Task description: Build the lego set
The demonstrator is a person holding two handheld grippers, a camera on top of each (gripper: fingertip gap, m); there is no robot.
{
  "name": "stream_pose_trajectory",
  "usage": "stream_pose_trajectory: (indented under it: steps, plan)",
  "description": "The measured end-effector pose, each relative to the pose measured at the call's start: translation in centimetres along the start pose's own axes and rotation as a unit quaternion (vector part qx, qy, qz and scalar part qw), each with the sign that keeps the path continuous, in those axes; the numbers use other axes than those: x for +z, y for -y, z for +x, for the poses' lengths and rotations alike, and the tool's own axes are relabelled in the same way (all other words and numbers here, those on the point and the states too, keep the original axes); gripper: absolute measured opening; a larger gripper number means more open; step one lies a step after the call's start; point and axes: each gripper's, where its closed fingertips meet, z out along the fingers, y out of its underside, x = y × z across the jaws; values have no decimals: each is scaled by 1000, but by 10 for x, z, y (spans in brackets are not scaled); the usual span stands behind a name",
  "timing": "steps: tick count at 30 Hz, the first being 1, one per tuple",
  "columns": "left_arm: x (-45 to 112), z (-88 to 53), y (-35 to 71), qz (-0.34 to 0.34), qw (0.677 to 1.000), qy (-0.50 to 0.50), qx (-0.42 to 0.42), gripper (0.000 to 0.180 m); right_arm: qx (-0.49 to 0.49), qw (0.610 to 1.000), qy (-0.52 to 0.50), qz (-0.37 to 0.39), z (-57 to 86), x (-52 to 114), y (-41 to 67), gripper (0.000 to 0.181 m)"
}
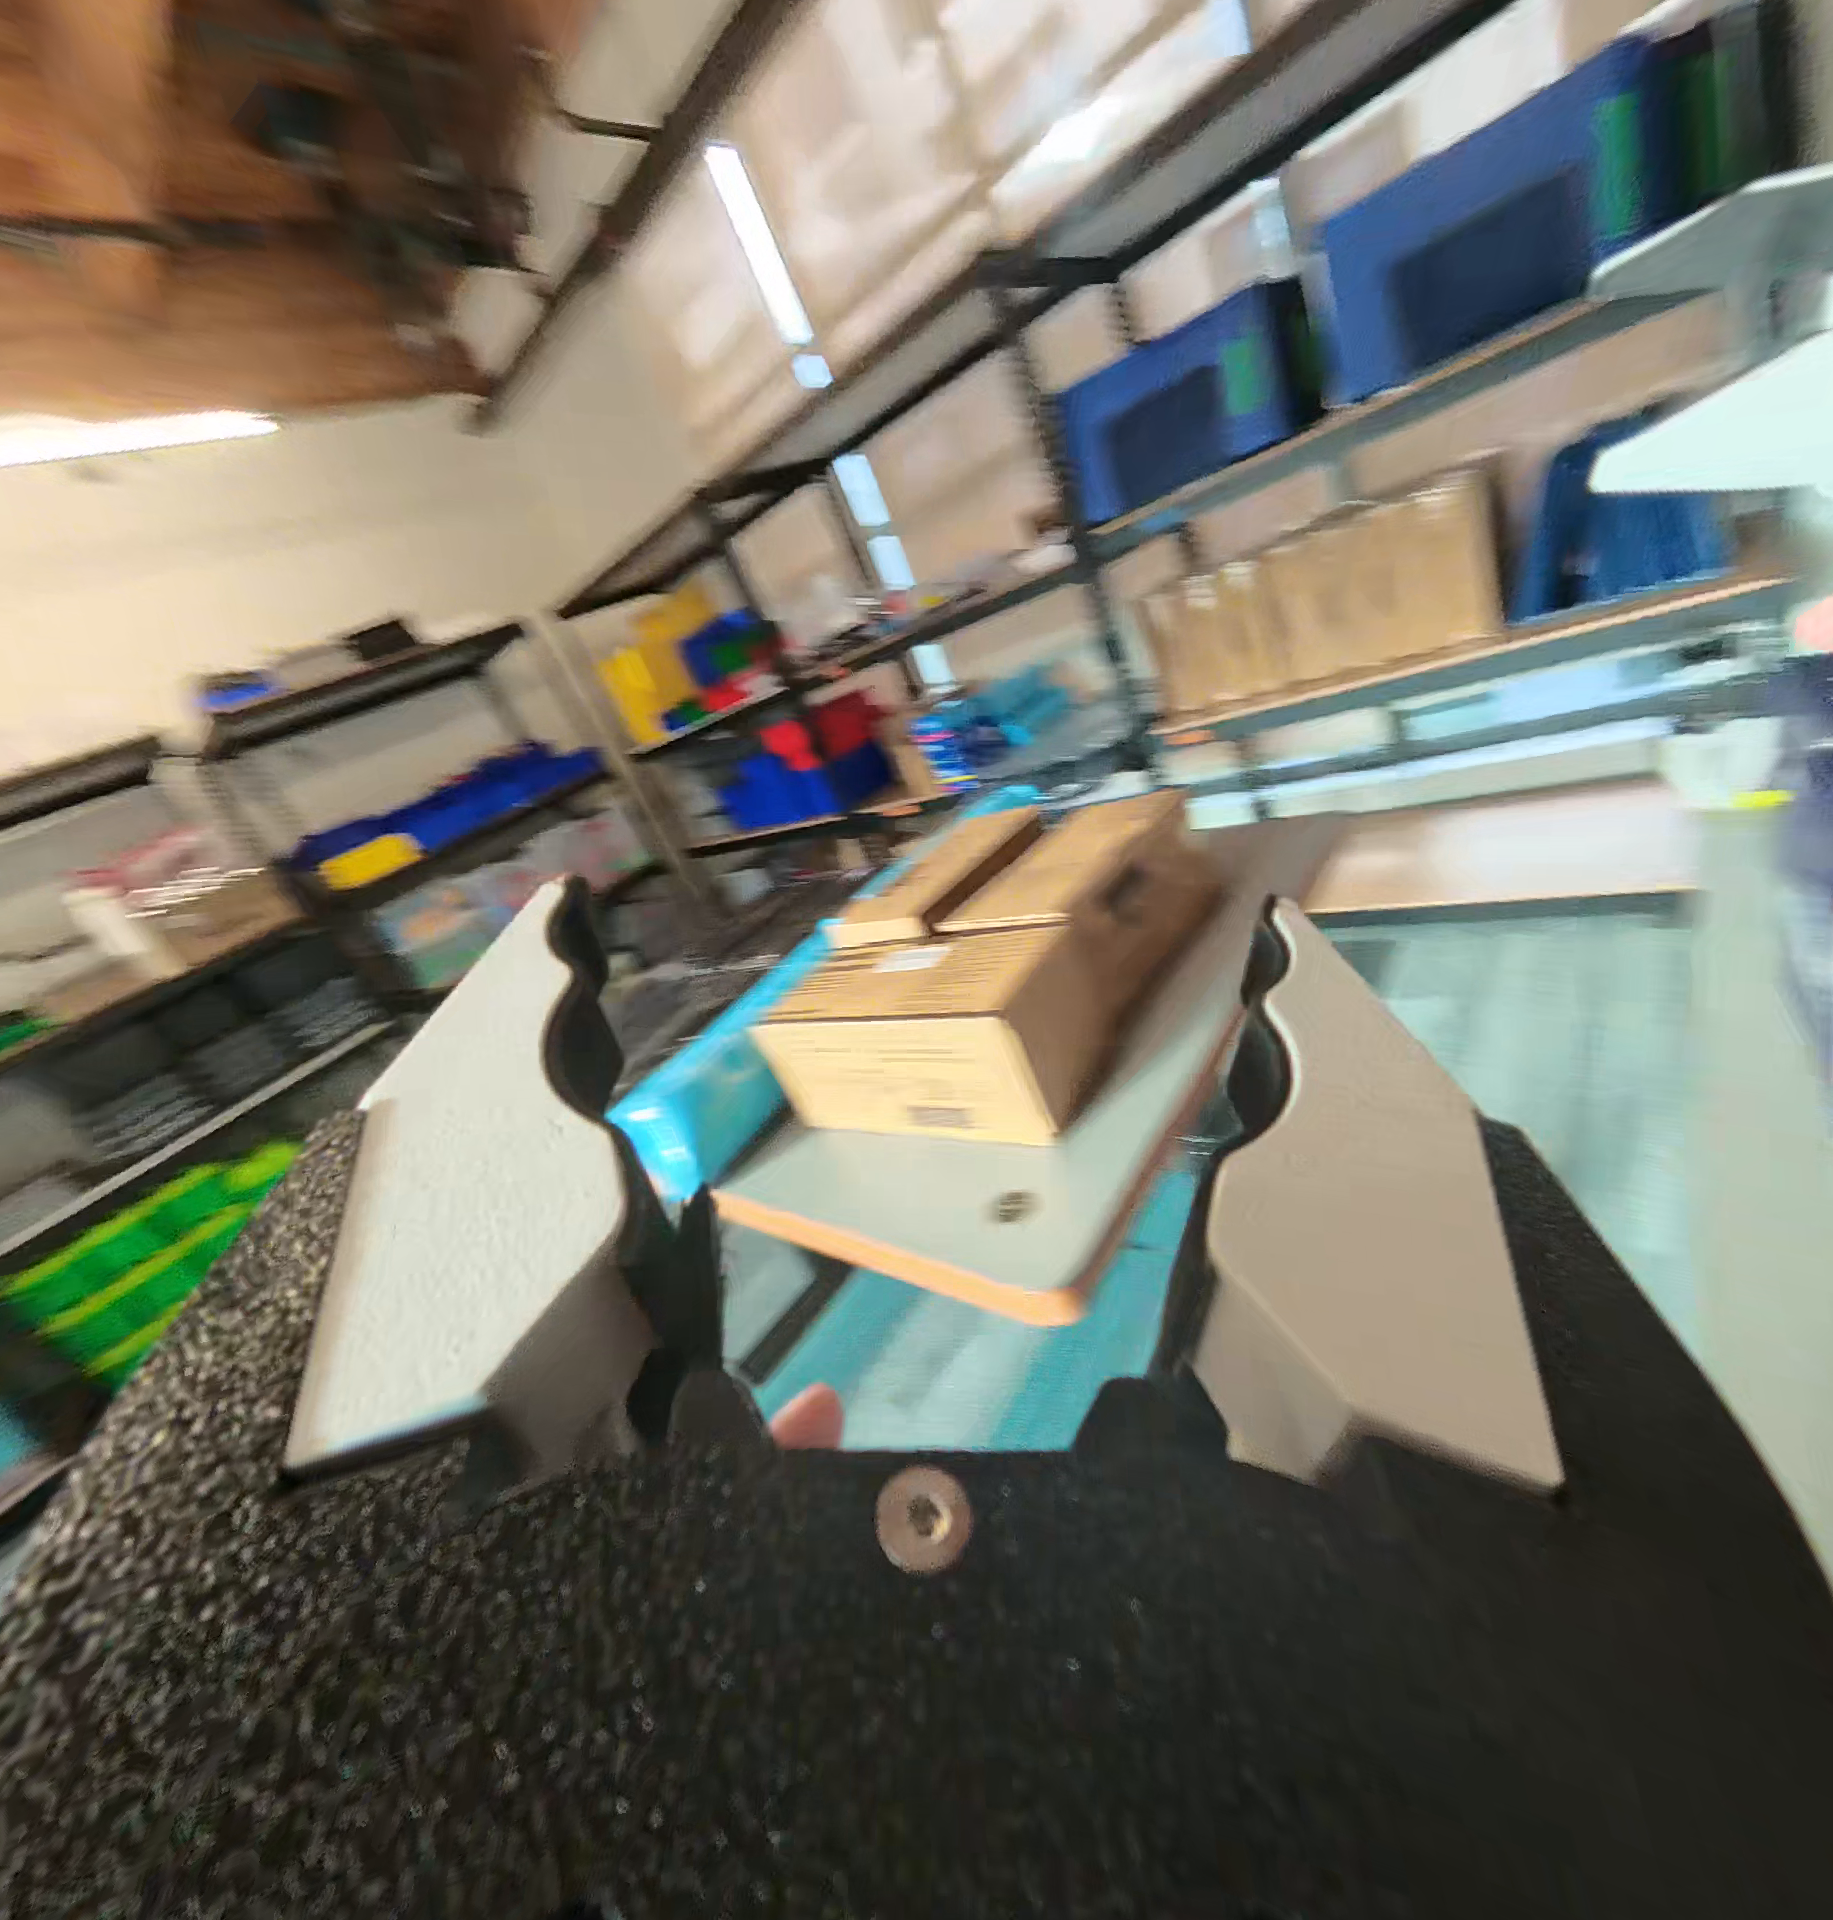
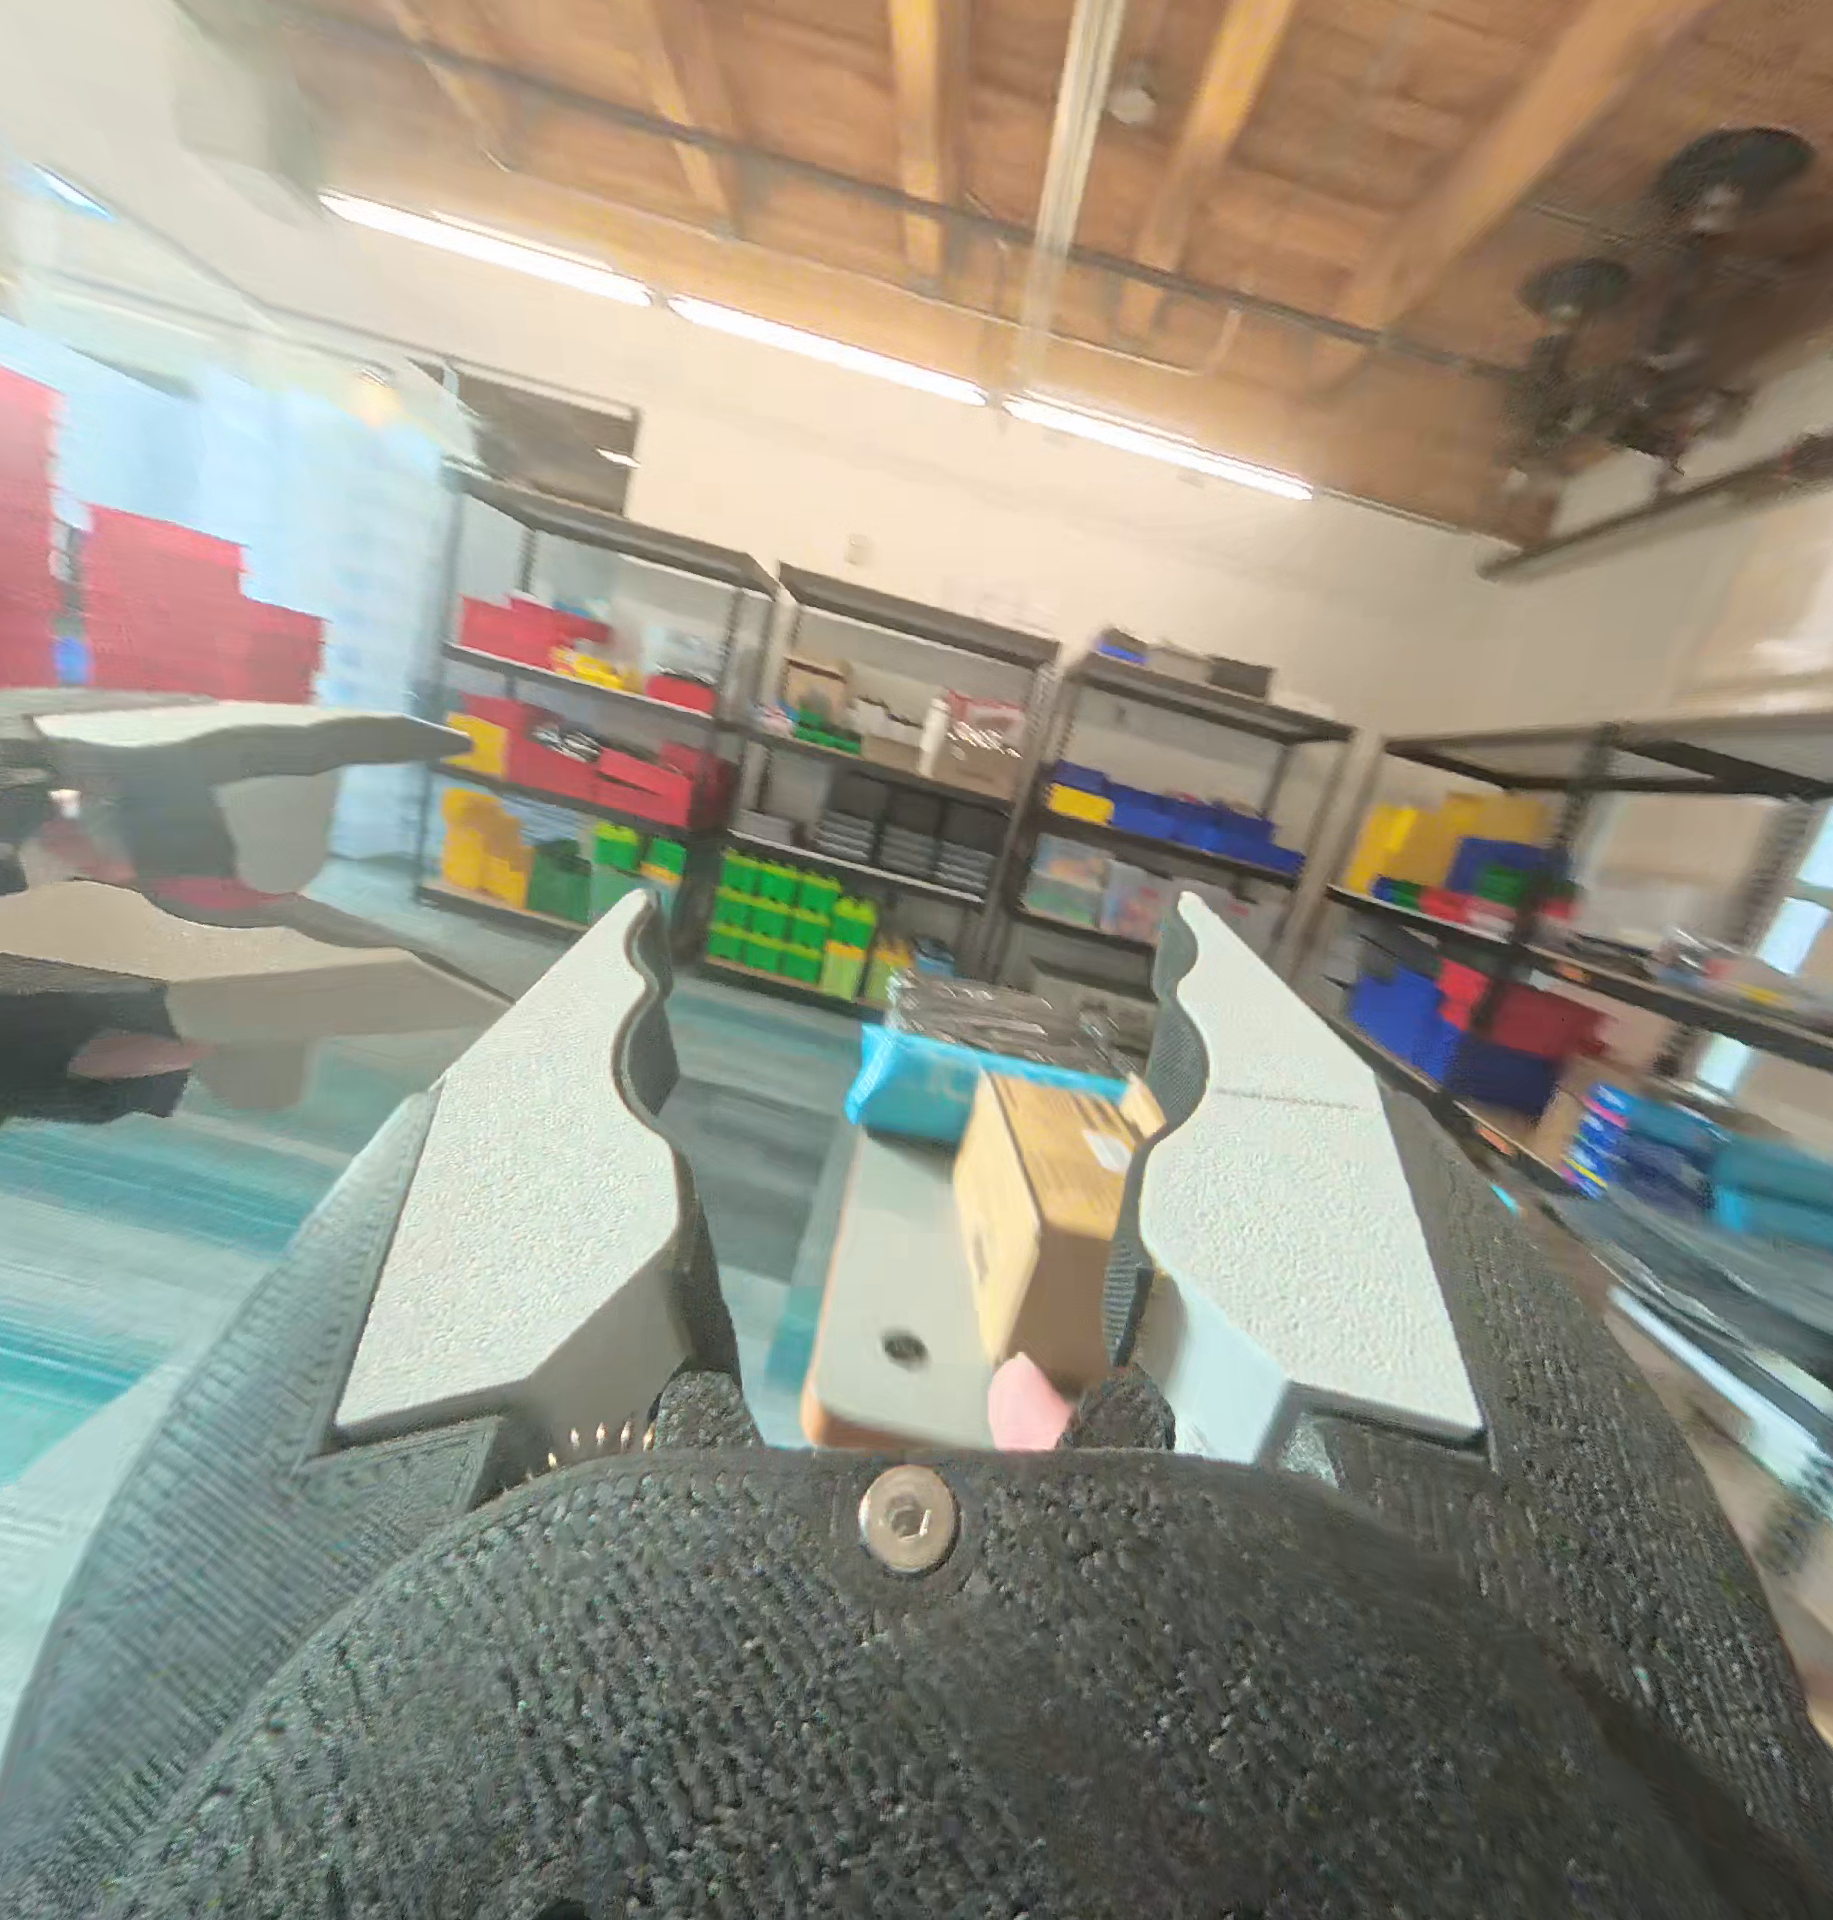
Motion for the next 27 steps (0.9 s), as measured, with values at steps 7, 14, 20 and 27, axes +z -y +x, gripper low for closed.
stream_pose_trajectory:
  steps: [7,14,20,27]
  plan:
    - [-40,-197,-15,3,978,198,63,103,-8,994,56,90,-81,191,1,78]
    - [-54,-326,-51,-37,943,321,84,97,14,984,152,87,-164,338,-21,74]
    - [-31,-408,-102,-43,928,367,48,90,31,975,206,77,-197,447,-59,69]
    - [79,-520,-156,-21,931,361,46,65,9,973,210,90,-184,603,-108,47]
